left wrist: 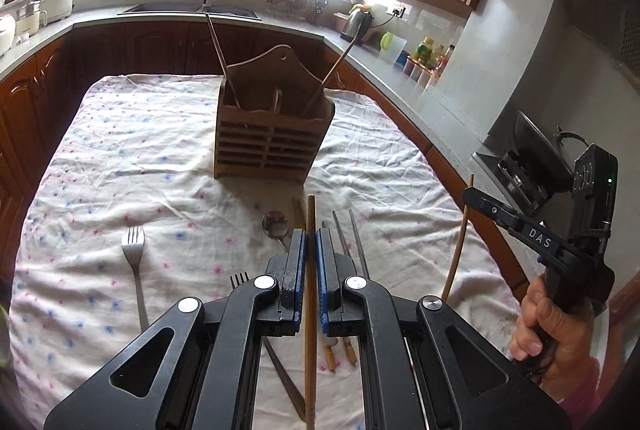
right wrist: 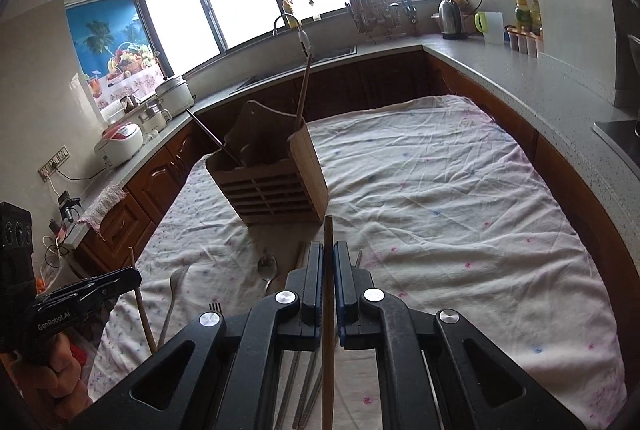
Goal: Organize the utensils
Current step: 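Lift both held chopsticks and carry them over the holder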
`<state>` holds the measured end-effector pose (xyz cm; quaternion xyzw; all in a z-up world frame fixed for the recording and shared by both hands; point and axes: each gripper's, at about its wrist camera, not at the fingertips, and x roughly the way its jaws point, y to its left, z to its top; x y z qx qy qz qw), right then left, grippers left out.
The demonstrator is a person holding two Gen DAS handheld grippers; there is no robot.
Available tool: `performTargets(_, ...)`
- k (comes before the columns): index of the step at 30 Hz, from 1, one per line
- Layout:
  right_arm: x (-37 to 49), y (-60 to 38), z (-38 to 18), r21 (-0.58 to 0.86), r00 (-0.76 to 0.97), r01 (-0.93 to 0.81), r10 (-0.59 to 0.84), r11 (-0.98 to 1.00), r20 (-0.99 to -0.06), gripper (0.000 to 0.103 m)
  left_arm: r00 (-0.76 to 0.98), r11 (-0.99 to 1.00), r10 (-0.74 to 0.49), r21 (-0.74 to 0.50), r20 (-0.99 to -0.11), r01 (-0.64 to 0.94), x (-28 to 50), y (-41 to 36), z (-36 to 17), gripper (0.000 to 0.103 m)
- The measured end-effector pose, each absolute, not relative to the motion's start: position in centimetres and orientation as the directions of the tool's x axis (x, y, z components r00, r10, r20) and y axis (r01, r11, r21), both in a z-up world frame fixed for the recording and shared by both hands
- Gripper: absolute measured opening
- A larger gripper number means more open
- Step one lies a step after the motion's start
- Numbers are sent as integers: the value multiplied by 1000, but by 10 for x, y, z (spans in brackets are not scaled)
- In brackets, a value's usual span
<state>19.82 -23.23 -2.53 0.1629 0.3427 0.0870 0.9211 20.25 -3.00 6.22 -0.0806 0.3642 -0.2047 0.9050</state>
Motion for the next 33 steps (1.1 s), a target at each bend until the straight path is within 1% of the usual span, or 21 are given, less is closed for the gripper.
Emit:
performTargets(12,185,-235,11,353,823,-75,258,933,-507,5,738,905,-421,-303,-527,300,195,-16,96,4)
performTargets(16,186,-233,19,348,837,-82,254,934,-485,5,765,915,-399,-277,-506,294,195,-16,105,4)
performTargets(33,208,-228,33,348,866,-104,257,932,-429,5,817,927,-367,-253,-445,278,214,-6,130,4)
